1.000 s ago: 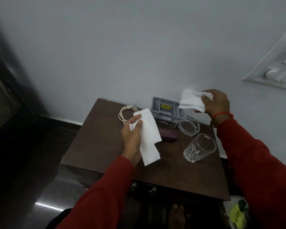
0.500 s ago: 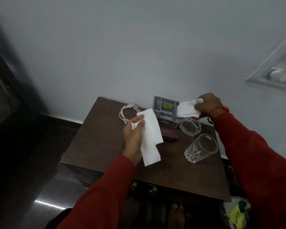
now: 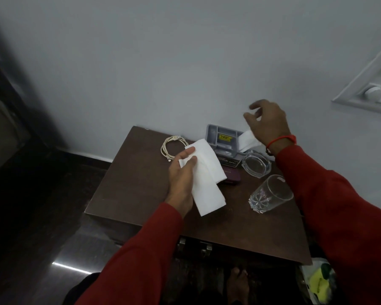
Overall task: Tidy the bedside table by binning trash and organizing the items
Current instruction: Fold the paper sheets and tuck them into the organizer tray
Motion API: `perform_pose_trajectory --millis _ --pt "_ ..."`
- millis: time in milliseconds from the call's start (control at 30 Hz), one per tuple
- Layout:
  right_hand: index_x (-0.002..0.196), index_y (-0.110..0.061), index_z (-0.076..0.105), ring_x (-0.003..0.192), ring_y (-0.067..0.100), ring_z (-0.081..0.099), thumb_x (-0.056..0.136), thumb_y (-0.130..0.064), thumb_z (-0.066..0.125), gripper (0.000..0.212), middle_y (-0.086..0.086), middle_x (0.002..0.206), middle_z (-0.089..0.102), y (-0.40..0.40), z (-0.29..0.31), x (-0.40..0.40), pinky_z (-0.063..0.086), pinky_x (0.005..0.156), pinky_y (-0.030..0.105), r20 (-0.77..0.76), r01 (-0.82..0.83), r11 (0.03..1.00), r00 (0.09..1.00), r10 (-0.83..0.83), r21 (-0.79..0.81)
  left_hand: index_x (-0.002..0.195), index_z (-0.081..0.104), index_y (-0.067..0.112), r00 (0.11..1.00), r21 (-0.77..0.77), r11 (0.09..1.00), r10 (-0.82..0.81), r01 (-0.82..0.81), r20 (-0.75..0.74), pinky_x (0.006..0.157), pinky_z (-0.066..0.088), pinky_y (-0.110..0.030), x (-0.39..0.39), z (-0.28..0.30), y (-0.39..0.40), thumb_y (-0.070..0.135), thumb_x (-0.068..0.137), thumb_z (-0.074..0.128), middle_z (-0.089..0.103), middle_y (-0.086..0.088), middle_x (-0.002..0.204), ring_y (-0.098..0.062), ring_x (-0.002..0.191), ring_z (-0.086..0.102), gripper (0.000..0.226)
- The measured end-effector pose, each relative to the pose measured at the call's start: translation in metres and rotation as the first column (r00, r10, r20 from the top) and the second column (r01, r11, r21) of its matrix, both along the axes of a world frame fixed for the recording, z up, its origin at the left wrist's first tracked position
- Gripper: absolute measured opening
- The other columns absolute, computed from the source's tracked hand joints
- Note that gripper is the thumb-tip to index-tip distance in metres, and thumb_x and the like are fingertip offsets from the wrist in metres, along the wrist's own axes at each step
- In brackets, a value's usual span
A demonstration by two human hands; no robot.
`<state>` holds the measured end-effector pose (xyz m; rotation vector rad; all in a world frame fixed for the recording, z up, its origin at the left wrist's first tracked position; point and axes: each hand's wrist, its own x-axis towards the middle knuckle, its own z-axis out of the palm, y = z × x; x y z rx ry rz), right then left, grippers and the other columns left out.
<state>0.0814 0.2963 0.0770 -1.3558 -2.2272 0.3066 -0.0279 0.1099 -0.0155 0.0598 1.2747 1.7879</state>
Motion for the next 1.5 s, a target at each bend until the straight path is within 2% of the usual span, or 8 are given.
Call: perform_pose_trajectory --millis 133,233,433,567,733,1100,1300,1500 --pt "0.100 -0.015 0.066 0.077 0.021 0.066 0.083 -0.056 0.066 0.044 0.004 0.095 0.070 -0.057 -0.001 -0.021 0.060 0.065 0.036 0.000 -0.076 0.758 0.995 0.099 -0.647 0.118 0.068 0.021 0.999 0.108 0.994 -0.009 0.004 0.051 0.093 0.058 -0.047 0.005 0.005 0.000 0.010 0.104 0.057 0.070 -0.010 0.128 -0.023 0.102 0.068 0.021" --pt "0.088 -0.017 0.066 0.074 0.016 0.066 0.087 -0.043 0.068 0.027 0.002 0.086 0.068 -0.072 -0.011 -0.022 0.058 0.057 0.030 -0.037 -0.138 0.613 0.984 0.175 -0.778 0.132 0.063 0.013 0.996 0.182 0.983 -0.043 0.027 0.084 0.094 0.058 -0.051 0.004 0.006 -0.001 0.013 0.106 0.054 0.069 -0.019 0.130 -0.033 0.110 0.068 0.028" --pt "0.092 -0.014 0.066 0.088 0.024 0.064 0.084 -0.011 0.072 0.011 0.014 0.100 0.071 -0.039 -0.011 -0.020 0.053 0.086 0.040 -0.211 -0.214 0.800 0.971 0.112 -0.561 0.136 0.059 0.015 0.994 0.150 0.988 -0.049 0.034 0.095 0.090 0.058 -0.056 0.007 0.006 0.002 0.012 0.110 0.042 0.072 -0.011 0.122 -0.031 0.098 0.073 0.031" --pt "0.114 -0.016 0.067 0.102 0.027 0.061 0.092 -0.014 0.057 0.024 0.010 0.111 0.068 0.006 0.014 -0.017 0.043 0.084 0.027 0.156 -0.229 0.967 0.957 0.245 -0.116 0.134 0.057 0.017 0.996 0.087 0.996 -0.038 0.031 0.075 0.084 0.060 -0.049 0.003 -0.001 0.000 0.012 0.110 0.042 0.077 -0.002 0.114 -0.030 0.092 0.078 0.028" --pt "0.129 -0.026 0.056 0.110 0.038 0.059 0.097 -0.016 0.047 0.034 0.017 0.126 0.058 0.047 0.006 -0.028 0.049 0.087 0.040 0.709 -0.256 0.957 0.650 0.274 -0.135 0.130 0.056 0.019 0.998 0.047 0.998 -0.045 0.043 0.045 0.077 0.056 -0.040 0.000 -0.007 -0.001 0.012 0.110 0.041 0.078 0.005 0.105 -0.029 0.088 0.077 0.026" --pt "0.120 -0.021 0.058 0.102 0.038 0.062 0.093 -0.014 0.049 0.029 0.015 0.118 0.058 0.056 -0.001 -0.049 0.048 0.078 0.040 0.832 -0.330 0.944 0.526 0.174 0.011 0.127 0.055 0.023 0.997 0.036 0.997 -0.076 0.075 0.015 0.068 0.055 -0.032 -0.007 -0.014 0.002 0.012 0.110 0.040 0.078 0.002 0.108 -0.026 0.082 0.077 0.025" --pt "0.113 -0.014 0.067 0.100 0.028 0.063 0.087 -0.016 0.068 0.026 0.011 0.113 0.067 0.038 0.008 -0.055 0.049 0.083 0.031 0.305 -0.215 0.913 0.894 0.327 -0.347 0.113 0.067 0.027 0.988 0.007 0.993 -0.116 0.117 -0.098 0.052 0.049 -0.025 -0.004 -0.009 0.000 0.011 0.108 0.043 0.077 -0.002 0.111 -0.013 0.059 0.063 0.029" --pt "0.109 -0.008 0.058 0.074 0.024 0.073 0.084 0.010 0.064 0.031 0.017 0.096 0.069 -0.031 0.021 -0.057 0.062 0.061 0.037 -0.421 -0.439 0.363 0.898 0.132 -0.822 0.101 0.076 0.029 0.993 -0.049 0.992 -0.121 0.120 -0.010 0.080 0.055 -0.037 0.005 0.004 0.005 0.062 0.093 0.059 0.079 0.009 0.093 -0.016 0.079 0.067 0.039"
